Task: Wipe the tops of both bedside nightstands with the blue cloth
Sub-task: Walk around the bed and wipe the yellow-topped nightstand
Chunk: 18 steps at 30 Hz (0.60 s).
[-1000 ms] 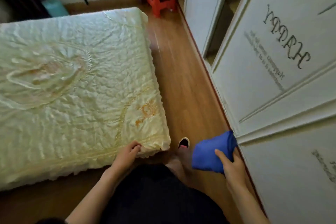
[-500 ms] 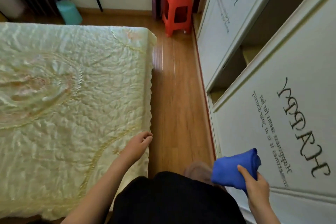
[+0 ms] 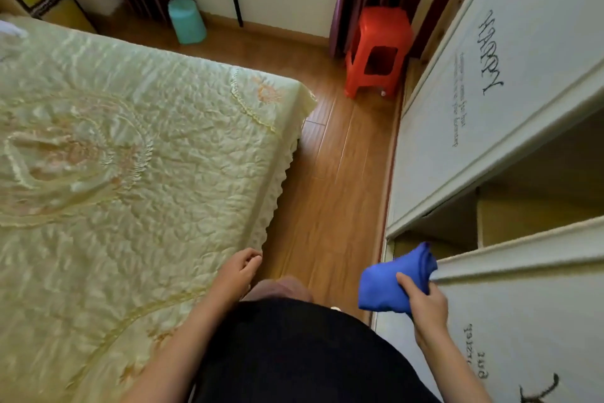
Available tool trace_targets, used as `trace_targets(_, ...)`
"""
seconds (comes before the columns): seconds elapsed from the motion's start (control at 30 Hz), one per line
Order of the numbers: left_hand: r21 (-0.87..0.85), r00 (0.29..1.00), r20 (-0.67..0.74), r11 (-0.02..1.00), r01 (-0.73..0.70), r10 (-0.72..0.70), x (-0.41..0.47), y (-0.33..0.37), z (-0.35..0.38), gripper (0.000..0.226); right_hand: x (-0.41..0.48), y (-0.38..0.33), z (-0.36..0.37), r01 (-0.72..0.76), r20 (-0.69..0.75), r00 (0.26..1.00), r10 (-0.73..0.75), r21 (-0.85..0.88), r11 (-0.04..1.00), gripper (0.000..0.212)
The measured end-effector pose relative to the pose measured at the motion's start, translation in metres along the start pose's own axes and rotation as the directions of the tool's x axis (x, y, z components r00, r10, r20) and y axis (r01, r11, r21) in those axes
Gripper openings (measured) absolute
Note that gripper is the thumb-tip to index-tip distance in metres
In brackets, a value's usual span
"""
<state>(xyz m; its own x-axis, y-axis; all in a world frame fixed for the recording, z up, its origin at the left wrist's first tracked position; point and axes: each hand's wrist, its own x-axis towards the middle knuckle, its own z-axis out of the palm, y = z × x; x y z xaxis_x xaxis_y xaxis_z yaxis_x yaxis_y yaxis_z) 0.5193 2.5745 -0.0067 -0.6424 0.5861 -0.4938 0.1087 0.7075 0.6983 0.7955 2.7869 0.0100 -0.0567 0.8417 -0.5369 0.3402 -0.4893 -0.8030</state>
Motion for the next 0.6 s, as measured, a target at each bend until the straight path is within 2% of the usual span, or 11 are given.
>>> trace_targets(0.17, 0.011, 0.985, -0.128, 0.993, 0.119, -0.116, 0.056, 0.01, -0.015, 0.019, 0.089, -0.081, 0.076, 0.047, 0.18, 0.983, -0.04, -0.035, 0.998, 0.036)
trace_targets(0.3, 0.001, 0.963, -0.176, 0.979, 0.206, -0.202, 0.133, 0.018, -0.027, 0.021, 0.169, -0.135, 0.143, 0.056, 0.254, 0.967, -0.035, -0.078, 0.995, 0.038)
trace_targets(0.43, 0.029, 0.977, -0.136, 0.985, 0.168, -0.162, 0.236, 0.063, -0.064, 0.022, 0.236, -0.197, 0.191, 0.062, 0.216, 0.976, -0.037, -0.109, 0.992, 0.038)
trace_targets(0.6, 0.052, 0.995, -0.071, 0.996, 0.067, -0.063, 0.351, 0.157, -0.109, 0.017, 0.307, -0.274, 0.207, 0.057, 0.102, 0.994, -0.047, -0.093, 0.994, 0.027)
